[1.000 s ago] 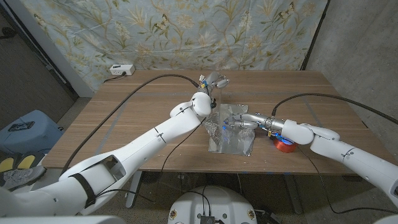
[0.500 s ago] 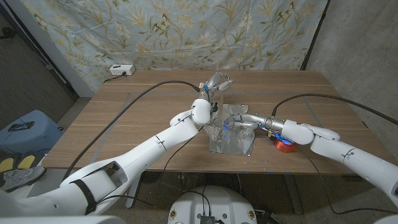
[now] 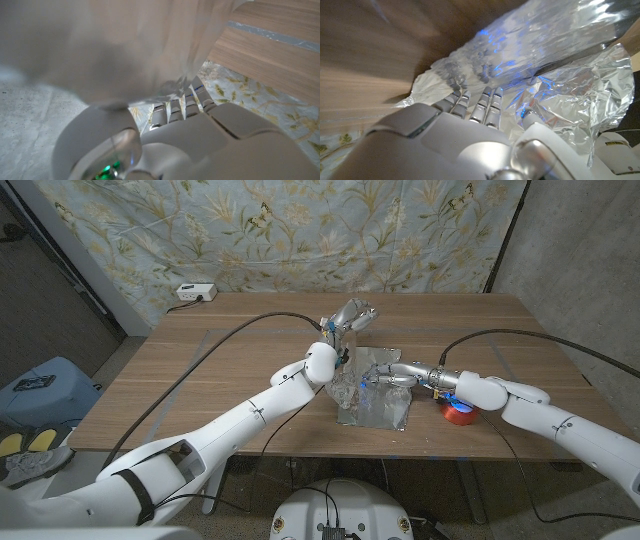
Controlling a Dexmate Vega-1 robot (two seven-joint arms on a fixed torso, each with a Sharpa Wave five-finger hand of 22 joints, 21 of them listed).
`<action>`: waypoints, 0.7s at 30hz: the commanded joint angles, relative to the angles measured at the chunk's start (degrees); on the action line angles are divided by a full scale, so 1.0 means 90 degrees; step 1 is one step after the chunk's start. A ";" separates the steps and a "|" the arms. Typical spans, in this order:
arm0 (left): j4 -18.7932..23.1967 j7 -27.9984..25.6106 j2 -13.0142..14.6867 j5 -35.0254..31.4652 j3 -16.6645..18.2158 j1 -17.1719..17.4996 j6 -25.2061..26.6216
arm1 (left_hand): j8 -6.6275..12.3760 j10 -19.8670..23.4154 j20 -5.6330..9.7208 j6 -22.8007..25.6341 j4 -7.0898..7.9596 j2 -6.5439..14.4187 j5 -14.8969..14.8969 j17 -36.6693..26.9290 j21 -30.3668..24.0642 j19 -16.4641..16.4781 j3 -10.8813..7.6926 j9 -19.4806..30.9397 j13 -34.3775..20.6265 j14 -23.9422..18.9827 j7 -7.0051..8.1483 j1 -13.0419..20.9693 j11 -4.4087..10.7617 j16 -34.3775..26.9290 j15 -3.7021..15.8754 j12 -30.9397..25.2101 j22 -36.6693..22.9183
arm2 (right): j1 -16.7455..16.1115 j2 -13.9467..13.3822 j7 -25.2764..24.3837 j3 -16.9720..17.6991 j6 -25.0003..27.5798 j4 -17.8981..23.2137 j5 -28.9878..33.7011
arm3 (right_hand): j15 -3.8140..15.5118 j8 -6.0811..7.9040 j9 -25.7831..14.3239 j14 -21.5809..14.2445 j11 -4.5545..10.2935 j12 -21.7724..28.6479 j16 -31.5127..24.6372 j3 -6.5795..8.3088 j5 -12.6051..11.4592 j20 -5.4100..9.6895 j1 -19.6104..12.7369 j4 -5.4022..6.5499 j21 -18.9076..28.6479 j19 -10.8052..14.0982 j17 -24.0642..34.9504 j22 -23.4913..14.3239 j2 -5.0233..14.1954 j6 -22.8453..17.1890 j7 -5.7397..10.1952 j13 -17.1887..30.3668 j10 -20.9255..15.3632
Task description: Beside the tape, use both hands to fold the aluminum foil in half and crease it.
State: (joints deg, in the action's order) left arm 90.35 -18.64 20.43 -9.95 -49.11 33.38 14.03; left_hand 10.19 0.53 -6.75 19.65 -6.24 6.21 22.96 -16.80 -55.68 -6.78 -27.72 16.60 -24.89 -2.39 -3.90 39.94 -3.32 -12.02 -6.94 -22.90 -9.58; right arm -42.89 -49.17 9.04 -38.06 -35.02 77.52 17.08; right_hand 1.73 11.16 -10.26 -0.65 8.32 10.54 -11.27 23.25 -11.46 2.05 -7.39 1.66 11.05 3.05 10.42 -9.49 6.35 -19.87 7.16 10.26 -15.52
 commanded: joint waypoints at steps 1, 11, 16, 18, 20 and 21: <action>0.0127 0.2160 0.0190 0.0227 -0.0329 -0.0898 0.1169 | 0.0035 0.0152 -0.0043 -0.0023 0.0056 0.0090 -0.0054 0.0119 0.0118 -0.0094 0.0035 -0.0102 0.0158 -0.0007 -0.0006 -0.0150 0.0104 -0.0017 0.0031 0.0095 -0.0006 | 0.0099 -0.0029 0.0232 -0.0009 -0.0245 -0.0088 -0.0119 | 0.0443 0.0028 -0.0037 -0.0060 -0.0006 0.0022 -0.0040 0.0034 0.0024 0.0421 0.0048 -0.0017 0.0022 0.0039 0.0017 -0.0016 -0.0001 -0.0066 -0.0001 0.0026 -0.0076; 0.0132 0.2726 0.0259 0.0446 -0.0430 -0.1259 0.1239 | 0.0012 0.0069 -0.0014 -0.0241 0.0186 0.0286 -0.0146 0.0307 0.0376 -0.0281 0.0023 -0.0296 0.0441 0.0201 0.0005 -0.0432 -0.0182 0.0043 -0.0073 0.0373 -0.0010 | 0.0234 -0.0123 0.0749 -0.0055 -0.0631 -0.0076 -0.0335 | 0.0434 0.0027 -0.0039 -0.0078 0.0019 0.0022 -0.0036 0.0048 0.0025 0.0342 0.0050 -0.0034 0.0021 0.0066 0.0015 -0.0017 -0.0009 -0.0081 0.0012 0.0029 -0.0083; 0.0217 0.2821 0.0176 0.0533 -0.0465 -0.1361 0.1695 | 0.0000 -0.0042 -0.0056 -0.0366 0.0200 0.0322 -0.0172 0.0384 0.0518 -0.0432 0.0002 -0.0375 0.0553 0.0358 -0.0116 -0.0522 -0.0409 0.0083 -0.0205 0.0509 -0.0013 | 0.0271 -0.0179 0.1014 -0.0083 -0.0865 -0.0061 -0.0373 | 0.0428 0.0025 -0.0039 -0.0082 0.0004 0.0022 -0.0033 0.0054 0.0025 0.0347 0.0040 -0.0051 0.0019 0.0071 0.0010 -0.0018 -0.0015 -0.0081 0.0010 0.0030 -0.0085; 0.0251 0.2990 0.0161 0.0548 -0.0557 -0.1497 0.1981 | -0.0004 -0.0067 -0.0081 -0.0421 0.0202 0.0332 -0.0180 0.0410 0.0565 -0.0469 -0.0009 -0.0402 0.0592 0.0388 -0.0187 -0.0550 -0.0439 0.0083 -0.0230 0.0551 -0.0014 | 0.0280 -0.0162 0.1105 -0.0094 -0.0917 -0.0092 -0.0427 | 0.0428 0.0023 -0.0039 -0.0083 -0.0006 0.0019 -0.0031 0.0057 0.0026 0.0346 0.0036 -0.0059 0.0018 0.0073 0.0009 -0.0018 -0.0019 -0.0080 0.0007 0.0030 -0.0079; 0.0214 0.3296 0.0155 0.0577 -0.0709 -0.1716 0.2195 | -0.0012 -0.0146 -0.0126 -0.0513 0.0203 0.0347 -0.0190 0.0443 0.0643 -0.0564 -0.0026 -0.0438 0.0643 0.0495 -0.0177 -0.0585 -0.0462 0.0108 -0.0319 0.0623 -0.0016 | 0.0282 -0.0134 0.1120 -0.0087 -0.0946 -0.0108 -0.0412 | 0.0420 0.0022 -0.0040 -0.0086 -0.0022 0.0019 -0.0029 0.0061 0.0026 0.0347 0.0031 -0.0067 0.0017 0.0075 0.0007 -0.0018 -0.0021 -0.0080 0.0011 0.0031 -0.0079; 0.0188 0.3363 0.0160 0.0591 -0.0752 -0.1770 0.2189 | -0.0011 -0.0191 -0.0153 -0.0554 0.0208 0.0362 -0.0197 0.0459 0.0687 -0.0615 -0.0037 -0.0457 0.0672 0.0564 -0.0196 -0.0606 -0.0491 0.0121 -0.0334 0.0664 -0.0017 | 0.0285 -0.0118 0.1124 -0.0083 -0.0954 -0.0116 -0.0402 | 0.0418 0.0020 -0.0040 -0.0082 -0.0019 0.0019 -0.0026 0.0063 0.0026 0.0348 0.0030 -0.0069 0.0017 0.0076 0.0006 -0.0018 -0.0020 -0.0078 0.0013 0.0031 -0.0078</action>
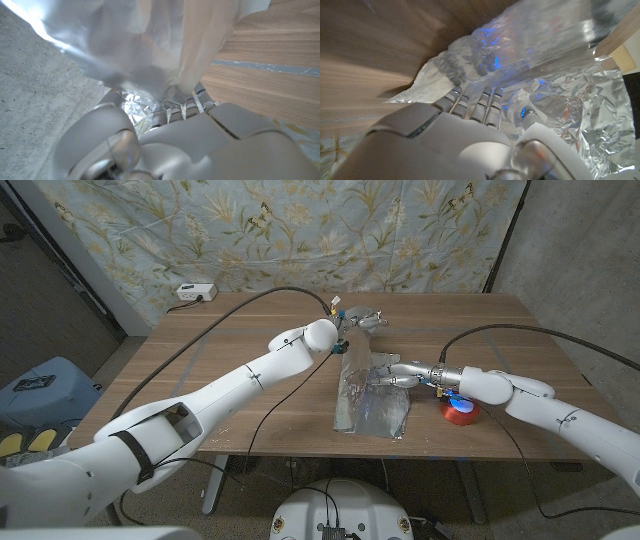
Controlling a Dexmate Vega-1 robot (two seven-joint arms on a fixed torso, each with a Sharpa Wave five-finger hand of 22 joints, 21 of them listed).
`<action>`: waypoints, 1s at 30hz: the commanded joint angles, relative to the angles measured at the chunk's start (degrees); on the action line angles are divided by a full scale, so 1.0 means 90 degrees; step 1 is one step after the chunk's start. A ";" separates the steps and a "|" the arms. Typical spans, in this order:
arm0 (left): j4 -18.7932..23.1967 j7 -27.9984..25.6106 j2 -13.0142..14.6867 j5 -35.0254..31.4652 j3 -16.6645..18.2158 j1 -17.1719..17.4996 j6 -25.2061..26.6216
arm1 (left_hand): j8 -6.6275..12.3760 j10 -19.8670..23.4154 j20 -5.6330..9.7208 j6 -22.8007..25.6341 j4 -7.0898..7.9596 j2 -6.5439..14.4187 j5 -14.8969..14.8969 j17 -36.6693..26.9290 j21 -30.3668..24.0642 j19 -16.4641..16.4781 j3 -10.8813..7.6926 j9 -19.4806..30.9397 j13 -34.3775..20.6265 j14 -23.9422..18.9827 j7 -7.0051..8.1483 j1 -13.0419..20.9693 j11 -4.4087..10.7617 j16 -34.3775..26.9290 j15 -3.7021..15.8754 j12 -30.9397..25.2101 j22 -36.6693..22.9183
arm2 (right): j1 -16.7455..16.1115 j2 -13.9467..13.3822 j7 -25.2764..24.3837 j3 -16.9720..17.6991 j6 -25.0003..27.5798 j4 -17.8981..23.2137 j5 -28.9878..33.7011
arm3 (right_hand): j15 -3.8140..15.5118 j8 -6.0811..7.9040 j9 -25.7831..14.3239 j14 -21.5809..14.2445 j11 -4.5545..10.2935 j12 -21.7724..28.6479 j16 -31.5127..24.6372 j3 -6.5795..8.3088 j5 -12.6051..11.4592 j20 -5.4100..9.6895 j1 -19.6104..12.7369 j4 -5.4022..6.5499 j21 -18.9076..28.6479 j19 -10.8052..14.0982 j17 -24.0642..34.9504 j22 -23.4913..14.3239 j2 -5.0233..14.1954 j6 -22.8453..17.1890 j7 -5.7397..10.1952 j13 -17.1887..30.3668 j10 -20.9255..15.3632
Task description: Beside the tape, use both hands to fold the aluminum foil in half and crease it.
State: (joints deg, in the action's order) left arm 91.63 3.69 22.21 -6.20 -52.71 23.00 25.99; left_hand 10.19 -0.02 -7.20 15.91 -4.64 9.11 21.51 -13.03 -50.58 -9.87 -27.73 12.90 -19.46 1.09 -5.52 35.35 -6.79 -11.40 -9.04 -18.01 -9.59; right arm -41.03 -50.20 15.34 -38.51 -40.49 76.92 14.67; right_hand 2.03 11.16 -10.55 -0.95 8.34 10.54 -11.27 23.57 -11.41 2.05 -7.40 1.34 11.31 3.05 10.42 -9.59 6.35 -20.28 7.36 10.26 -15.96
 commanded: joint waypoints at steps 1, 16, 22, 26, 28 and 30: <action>0.0020 0.0962 -0.0035 0.0191 -0.0396 -0.0677 0.0874 | -0.0007 -0.0145 -0.0114 -0.0146 0.0034 0.0046 -0.0039 0.0046 0.0138 -0.0287 -0.0041 -0.0052 0.0082 0.0192 -0.0017 -0.0107 -0.0131 0.0051 -0.0117 0.0136 -0.0017 | 0.0077 0.0013 0.0413 -0.0025 -0.0347 -0.0050 -0.0111 | 0.0384 0.0019 -0.0007 -0.0050 -0.0025 0.0020 -0.0026 0.0029 0.0020 0.0349 0.0030 -0.0035 -0.0013 0.0078 0.0006 -0.0007 -0.0020 -0.0031 -0.0015 0.0031 -0.0032; -0.0458 0.0884 -0.0051 -0.0020 -0.0631 -0.0877 0.0027 | 0.0032 -0.0223 -0.0137 -0.0232 0.0046 0.0110 -0.0065 0.0109 0.0300 -0.0356 -0.0142 -0.0133 0.0225 0.0267 -0.0001 -0.0181 -0.0174 0.0001 -0.0160 0.0268 -0.0025 | 0.0079 0.0118 0.0500 0.0014 -0.0350 -0.0006 -0.0093 | 0.0386 0.0008 -0.0008 -0.0067 -0.0037 0.0019 -0.0019 0.0063 0.0023 0.0337 -0.0003 -0.0082 -0.0010 0.0115 -0.0001 -0.0007 -0.0012 -0.0016 0.0000 0.0034 -0.0029; -0.0543 0.0555 -0.0016 -0.0165 -0.0523 -0.0712 -0.0406 | 0.0078 -0.0119 -0.0114 -0.0137 0.0015 0.0095 -0.0070 0.0135 0.0321 -0.0285 -0.0183 -0.0152 0.0269 0.0194 0.0049 -0.0181 -0.0161 -0.0035 -0.0131 0.0255 -0.0027 | 0.0090 0.0059 0.0471 0.0069 -0.0278 0.0162 0.0082 | 0.0377 -0.0009 -0.0008 -0.0076 -0.0011 0.0014 -0.0016 0.0073 0.0026 0.0331 -0.0034 -0.0122 -0.0008 0.0135 -0.0006 -0.0007 -0.0018 0.0022 0.0009 0.0035 -0.0016; -0.0612 0.0329 -0.0020 -0.0193 -0.0378 -0.0582 -0.0656 | 0.0090 -0.0027 -0.0096 -0.0107 -0.0017 0.0075 -0.0074 0.0157 0.0331 -0.0202 -0.0213 -0.0164 0.0305 0.0117 0.0071 -0.0179 -0.0108 -0.0065 -0.0086 0.0242 -0.0028 | 0.0065 -0.0038 0.0429 0.0191 -0.0158 0.0360 0.0078 | 0.0377 -0.0011 -0.0009 -0.0078 -0.0009 0.0013 -0.0014 0.0079 0.0028 0.0318 -0.0055 -0.0149 -0.0001 0.0164 -0.0009 -0.0007 -0.0024 0.0028 0.0007 0.0035 -0.0013; -0.0625 0.0279 -0.0027 -0.0210 -0.0333 -0.0551 -0.0726 | 0.0094 0.0018 -0.0078 -0.0095 -0.0033 0.0064 -0.0078 0.0167 0.0329 -0.0135 -0.0227 -0.0170 0.0325 0.0065 0.0085 -0.0183 -0.0090 -0.0084 -0.0051 0.0238 -0.0029 | 0.0055 -0.0059 0.0403 0.0221 -0.0132 0.0405 0.0107 | 0.0374 -0.0011 -0.0009 -0.0093 -0.0011 0.0014 -0.0018 0.0080 0.0031 0.0282 -0.0072 -0.0174 0.0010 0.0201 -0.0011 -0.0007 -0.0035 0.0032 0.0007 0.0036 -0.0014; -0.0638 0.0085 -0.0022 -0.0228 -0.0227 -0.0479 -0.0947 | 0.0095 0.0045 -0.0069 -0.0091 -0.0040 0.0058 -0.0081 0.0172 0.0331 -0.0108 -0.0233 -0.0173 0.0336 0.0032 0.0094 -0.0187 -0.0077 -0.0095 -0.0045 0.0234 -0.0029 | 0.0068 -0.0092 0.0387 0.0264 -0.0110 0.0460 0.0132 | 0.0379 -0.0012 -0.0009 -0.0109 -0.0014 0.0016 -0.0022 0.0079 0.0034 0.0279 -0.0084 -0.0194 0.0016 0.0229 -0.0011 -0.0008 -0.0044 0.0033 0.0003 0.0036 -0.0017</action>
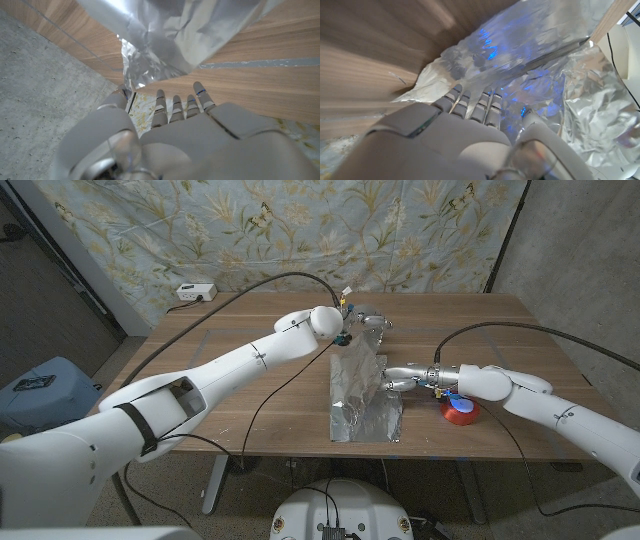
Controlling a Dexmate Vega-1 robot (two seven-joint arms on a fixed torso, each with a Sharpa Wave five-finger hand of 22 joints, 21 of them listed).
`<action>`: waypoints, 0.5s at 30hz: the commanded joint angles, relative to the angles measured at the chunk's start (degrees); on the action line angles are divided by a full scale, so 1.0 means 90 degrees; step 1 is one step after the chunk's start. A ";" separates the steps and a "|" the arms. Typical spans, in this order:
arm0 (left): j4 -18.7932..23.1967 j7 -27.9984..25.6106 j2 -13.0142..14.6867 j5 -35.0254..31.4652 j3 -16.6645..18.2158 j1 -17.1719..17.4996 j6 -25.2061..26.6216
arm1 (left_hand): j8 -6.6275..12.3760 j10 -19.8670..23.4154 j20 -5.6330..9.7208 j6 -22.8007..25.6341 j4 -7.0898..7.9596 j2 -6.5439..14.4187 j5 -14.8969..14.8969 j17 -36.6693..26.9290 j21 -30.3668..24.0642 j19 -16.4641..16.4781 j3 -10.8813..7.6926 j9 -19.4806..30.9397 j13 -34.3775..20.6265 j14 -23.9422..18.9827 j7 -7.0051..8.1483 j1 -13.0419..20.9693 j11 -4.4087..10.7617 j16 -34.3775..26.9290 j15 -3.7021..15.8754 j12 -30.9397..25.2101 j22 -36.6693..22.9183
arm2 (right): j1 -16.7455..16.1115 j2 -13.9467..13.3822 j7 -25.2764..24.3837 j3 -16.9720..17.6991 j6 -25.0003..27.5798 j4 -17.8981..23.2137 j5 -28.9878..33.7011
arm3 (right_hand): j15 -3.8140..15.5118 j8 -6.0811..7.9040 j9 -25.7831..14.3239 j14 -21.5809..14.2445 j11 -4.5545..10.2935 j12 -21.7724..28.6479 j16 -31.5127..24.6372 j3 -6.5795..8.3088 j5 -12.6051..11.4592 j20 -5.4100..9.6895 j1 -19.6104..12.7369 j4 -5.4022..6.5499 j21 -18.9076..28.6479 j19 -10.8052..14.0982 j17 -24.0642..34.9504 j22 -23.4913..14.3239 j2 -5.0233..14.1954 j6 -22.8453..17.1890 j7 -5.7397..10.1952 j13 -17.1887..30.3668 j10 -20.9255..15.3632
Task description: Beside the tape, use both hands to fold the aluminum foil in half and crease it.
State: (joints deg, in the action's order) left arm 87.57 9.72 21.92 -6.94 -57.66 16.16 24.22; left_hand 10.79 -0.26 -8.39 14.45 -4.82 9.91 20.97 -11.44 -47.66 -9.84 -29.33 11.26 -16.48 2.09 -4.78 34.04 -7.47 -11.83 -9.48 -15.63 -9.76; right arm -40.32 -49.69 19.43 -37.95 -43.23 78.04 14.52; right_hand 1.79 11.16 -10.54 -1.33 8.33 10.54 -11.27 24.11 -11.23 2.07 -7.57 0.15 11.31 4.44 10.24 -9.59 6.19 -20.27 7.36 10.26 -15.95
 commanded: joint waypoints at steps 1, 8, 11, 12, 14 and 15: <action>-0.0185 -0.0679 0.0006 -0.0167 0.0366 0.0319 -0.0808 | 0.0031 0.0080 0.0070 0.0077 -0.0024 -0.0034 -0.0022 -0.0001 0.0005 -0.0090 -0.0058 0.0007 0.0009 -0.0084 0.0012 -0.0042 -0.0005 -0.0049 0.0014 -0.0030 -0.0010 | -0.0004 -0.0158 -0.0067 0.0213 0.0203 0.0353 0.0158 | 0.0409 -0.0011 -0.0011 -0.0077 -0.0018 0.0019 -0.0026 0.0017 0.0017 0.0284 -0.0069 -0.0071 0.0017 0.0080 0.0010 -0.0007 -0.0032 0.0032 0.0003 0.0037 -0.0027; -0.0210 -0.0876 0.0019 -0.0151 0.0583 0.0474 -0.1094 | 0.0049 0.0216 0.0093 0.0133 -0.0066 -0.0047 -0.0031 0.0019 0.0009 0.0045 -0.0096 -0.0003 0.0055 -0.0198 0.0047 -0.0044 0.0057 -0.0082 0.0045 -0.0053 -0.0011 | 0.0056 -0.0197 -0.0028 0.0260 0.0275 0.0462 0.0217 | 0.0412 -0.0008 -0.0012 -0.0098 -0.0028 0.0025 -0.0033 0.0011 0.0024 0.0297 -0.0085 -0.0105 0.0013 0.0096 0.0013 -0.0008 -0.0040 0.0027 -0.0003 0.0038 -0.0041; -0.0223 -0.0894 0.0017 -0.0153 0.0627 0.0506 -0.1131 | 0.0053 0.0237 0.0094 0.0153 -0.0081 -0.0048 -0.0032 0.0025 0.0018 0.0069 -0.0110 -0.0005 0.0069 -0.0234 0.0043 -0.0042 0.0071 -0.0091 0.0077 -0.0051 -0.0011 | 0.0075 -0.0212 -0.0032 0.0283 0.0316 0.0502 0.0256 | 0.0414 -0.0007 -0.0012 -0.0113 -0.0037 0.0024 -0.0040 0.0005 0.0027 0.0297 -0.0085 -0.0114 0.0010 0.0100 0.0017 -0.0008 -0.0042 0.0025 -0.0015 0.0038 -0.0042; -0.0249 -0.0858 0.0025 -0.0130 0.0637 0.0505 -0.1205 | 0.0052 0.0238 0.0094 0.0151 -0.0083 -0.0048 -0.0032 0.0026 0.0018 0.0077 -0.0113 -0.0006 0.0072 -0.0234 0.0044 -0.0041 0.0074 -0.0090 0.0077 -0.0050 -0.0011 | 0.0087 -0.0216 -0.0022 0.0288 0.0329 0.0508 0.0254 | 0.0413 -0.0007 -0.0013 -0.0117 -0.0038 0.0028 -0.0041 0.0004 0.0028 0.0297 -0.0086 -0.0117 0.0009 0.0099 0.0018 -0.0008 -0.0043 0.0025 -0.0014 0.0039 -0.0050; -0.0259 -0.0855 0.0021 -0.0115 0.0666 0.0523 -0.1232 | 0.0055 0.0245 0.0090 0.0162 -0.0093 -0.0051 -0.0033 0.0030 0.0021 0.0094 -0.0119 -0.0007 0.0079 -0.0241 0.0048 -0.0040 0.0075 -0.0090 0.0079 -0.0048 -0.0011 | 0.0098 -0.0229 -0.0038 0.0305 0.0342 0.0522 0.0283 | 0.0417 -0.0004 -0.0013 -0.0118 -0.0043 0.0027 -0.0042 0.0002 0.0030 0.0295 -0.0087 -0.0122 0.0010 0.0108 0.0020 -0.0008 -0.0042 0.0020 -0.0019 0.0039 -0.0050; -0.0260 -0.0848 0.0023 -0.0111 0.0676 0.0530 -0.1242 | 0.0053 0.0250 0.0094 0.0157 -0.0095 -0.0052 -0.0034 0.0031 0.0023 0.0095 -0.0121 -0.0007 0.0081 -0.0243 0.0052 -0.0039 0.0078 -0.0090 0.0077 -0.0049 -0.0011 | 0.0106 -0.0239 -0.0045 0.0314 0.0346 0.0528 0.0301 | 0.0412 -0.0005 -0.0013 -0.0124 -0.0046 0.0027 -0.0044 0.0000 0.0030 0.0294 -0.0086 -0.0124 0.0011 0.0113 0.0021 -0.0008 -0.0043 0.0020 -0.0017 0.0039 -0.0048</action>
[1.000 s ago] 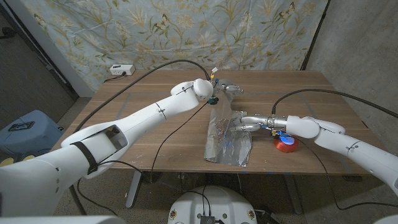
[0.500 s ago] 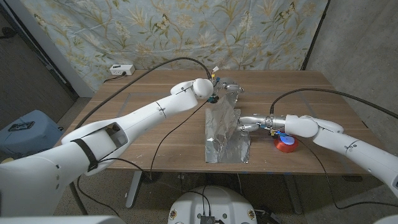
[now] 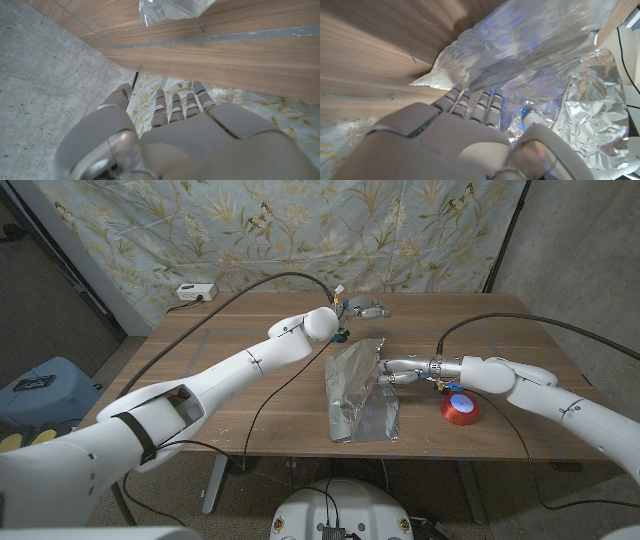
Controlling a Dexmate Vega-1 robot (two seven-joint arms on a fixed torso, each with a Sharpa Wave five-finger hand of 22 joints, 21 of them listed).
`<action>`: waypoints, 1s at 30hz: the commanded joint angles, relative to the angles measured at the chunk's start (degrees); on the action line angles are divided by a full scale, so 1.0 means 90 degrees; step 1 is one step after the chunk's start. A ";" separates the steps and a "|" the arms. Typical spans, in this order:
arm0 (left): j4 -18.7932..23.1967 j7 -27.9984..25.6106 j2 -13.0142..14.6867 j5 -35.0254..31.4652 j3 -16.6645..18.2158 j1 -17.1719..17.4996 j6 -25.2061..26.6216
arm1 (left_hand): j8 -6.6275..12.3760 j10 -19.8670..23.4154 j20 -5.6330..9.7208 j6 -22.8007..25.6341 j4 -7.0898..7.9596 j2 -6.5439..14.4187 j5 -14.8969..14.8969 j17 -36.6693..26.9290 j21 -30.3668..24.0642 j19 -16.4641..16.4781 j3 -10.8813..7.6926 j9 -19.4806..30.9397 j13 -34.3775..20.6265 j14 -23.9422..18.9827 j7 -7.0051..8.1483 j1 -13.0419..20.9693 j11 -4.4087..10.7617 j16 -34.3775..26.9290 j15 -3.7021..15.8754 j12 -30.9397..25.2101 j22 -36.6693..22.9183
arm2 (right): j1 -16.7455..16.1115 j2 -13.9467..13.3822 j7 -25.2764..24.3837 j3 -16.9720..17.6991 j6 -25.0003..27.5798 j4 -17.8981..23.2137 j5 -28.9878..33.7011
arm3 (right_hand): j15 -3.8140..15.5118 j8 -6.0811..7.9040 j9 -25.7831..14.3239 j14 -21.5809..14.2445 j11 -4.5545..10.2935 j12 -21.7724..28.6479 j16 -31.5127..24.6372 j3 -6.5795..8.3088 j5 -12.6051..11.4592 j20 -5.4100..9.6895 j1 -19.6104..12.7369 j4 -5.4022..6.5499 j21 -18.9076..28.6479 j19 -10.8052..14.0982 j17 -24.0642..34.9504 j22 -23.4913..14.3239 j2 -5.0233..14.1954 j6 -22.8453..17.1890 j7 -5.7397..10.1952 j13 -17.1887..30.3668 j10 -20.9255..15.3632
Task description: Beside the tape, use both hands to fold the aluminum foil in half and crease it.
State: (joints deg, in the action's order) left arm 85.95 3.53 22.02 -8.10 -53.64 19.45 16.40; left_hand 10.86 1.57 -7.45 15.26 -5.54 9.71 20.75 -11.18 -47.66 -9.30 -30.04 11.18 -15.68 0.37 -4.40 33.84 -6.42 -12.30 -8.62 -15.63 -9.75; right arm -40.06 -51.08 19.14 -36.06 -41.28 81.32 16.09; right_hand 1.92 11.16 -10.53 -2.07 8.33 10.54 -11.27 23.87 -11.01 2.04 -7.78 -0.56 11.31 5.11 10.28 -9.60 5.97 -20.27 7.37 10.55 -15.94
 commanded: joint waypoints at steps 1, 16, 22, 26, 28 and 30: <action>-0.0078 -0.0173 0.0016 0.0019 0.0243 0.0181 -0.0394 | 0.0044 0.0045 -0.0012 0.0069 -0.0020 -0.0031 -0.0009 0.0003 0.0025 0.0038 -0.0046 0.0001 -0.0005 -0.0053 0.0009 -0.0016 -0.0039 -0.0036 -0.0018 -0.0046 -0.0012 | 0.0084 -0.0093 -0.0019 0.0111 0.0133 0.0165 0.0137 | 0.0404 -0.0005 -0.0014 -0.0043 -0.0035 0.0028 -0.0045 0.0025 0.0007 0.0296 -0.0063 -0.0049 0.0012 0.0046 0.0017 -0.0008 -0.0018 0.0021 -0.0014 0.0007 -0.0052; 0.0028 0.0001 0.0116 0.0070 0.0322 0.0297 -0.0479 | 0.0044 0.0081 0.0007 0.0090 -0.0067 -0.0033 -0.0013 0.0017 0.0063 0.0076 -0.0090 -0.0003 0.0035 -0.0085 0.0041 -0.0005 -0.0022 -0.0032 -0.0014 -0.0032 -0.0013 | 0.0167 -0.0220 -0.0159 0.0190 0.0108 0.0063 0.0333 | 0.0409 -0.0014 -0.0016 -0.0067 -0.0056 0.0022 -0.0053 0.0016 0.0013 0.0259 -0.0072 -0.0082 0.0015 0.0091 0.0025 -0.0009 -0.0008 0.0049 0.0000 0.0010 -0.0039; 0.0094 0.0031 0.0137 0.0047 0.0322 0.0335 -0.0457 | 0.0041 0.0106 0.0012 0.0090 -0.0088 -0.0039 -0.0016 0.0022 0.0082 0.0097 -0.0107 -0.0005 0.0054 -0.0110 0.0036 -0.0004 0.0009 -0.0034 0.0019 -0.0028 -0.0013 | 0.0152 -0.0261 -0.0200 0.0195 0.0070 0.0011 0.0346 | 0.0390 -0.0019 -0.0017 -0.0075 -0.0068 0.0019 -0.0054 0.0011 0.0016 0.0206 -0.0070 -0.0097 0.0036 0.0170 0.0029 -0.0011 -0.0004 0.0069 0.0007 0.0012 -0.0028; 0.0102 0.0027 0.0135 0.0034 0.0318 0.0355 -0.0509 | 0.0043 0.0127 0.0014 0.0098 -0.0094 -0.0038 -0.0017 0.0023 0.0089 0.0108 -0.0116 -0.0005 0.0063 -0.0119 0.0041 -0.0006 0.0007 -0.0035 0.0029 -0.0030 -0.0014 | 0.0100 -0.0357 -0.0236 0.0244 0.0082 0.0104 0.0389 | 0.0391 -0.0019 -0.0018 -0.0073 -0.0077 0.0021 -0.0053 0.0008 0.0017 0.0210 -0.0070 -0.0105 0.0033 0.0176 0.0031 -0.0011 0.0000 0.0074 0.0011 0.0013 -0.0028; 0.0120 0.0017 0.0129 0.0019 0.0317 0.0367 -0.0488 | 0.0045 0.0141 0.0011 0.0106 -0.0099 -0.0036 -0.0018 0.0023 0.0096 0.0110 -0.0123 -0.0005 0.0068 -0.0126 0.0049 -0.0005 0.0011 -0.0035 0.0030 -0.0032 -0.0014 | 0.0063 -0.0436 -0.0244 0.0291 0.0112 0.0163 0.0393 | 0.0390 -0.0020 -0.0018 -0.0075 -0.0077 0.0021 -0.0053 0.0007 0.0018 0.0213 -0.0070 -0.0108 0.0032 0.0181 0.0032 -0.0011 -0.0001 0.0076 0.0013 0.0013 -0.0028; 0.0108 0.0039 0.0135 0.0038 0.0323 0.0374 -0.0553 | 0.0045 0.0140 0.0016 0.0109 -0.0102 -0.0034 -0.0019 0.0023 0.0101 0.0119 -0.0129 -0.0005 0.0073 -0.0139 0.0050 -0.0005 -0.0002 -0.0039 0.0036 -0.0028 -0.0014 | 0.0035 -0.0507 -0.0243 0.0337 0.0165 0.0193 0.0389 | 0.0392 -0.0019 -0.0018 -0.0080 -0.0083 0.0022 -0.0055 0.0005 0.0019 0.0209 -0.0070 -0.0113 0.0032 0.0188 0.0033 -0.0011 -0.0002 0.0077 0.0012 0.0014 -0.0030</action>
State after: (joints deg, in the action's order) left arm 86.42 3.57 23.10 -7.62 -50.91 22.22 12.16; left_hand 10.86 2.38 -7.16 15.56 -6.33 9.71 20.78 -10.92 -46.81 -8.58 -30.83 11.20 -14.88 -0.52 -4.09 33.84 -6.23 -12.30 -8.08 -15.63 -9.75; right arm -38.80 -53.41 17.56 -34.27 -40.42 81.86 19.02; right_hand 2.14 11.16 -10.53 -2.29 8.02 10.54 -11.27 23.70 -11.02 2.25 -7.78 -1.20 11.31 6.11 10.27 -9.60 5.97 -19.73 7.48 10.54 -16.25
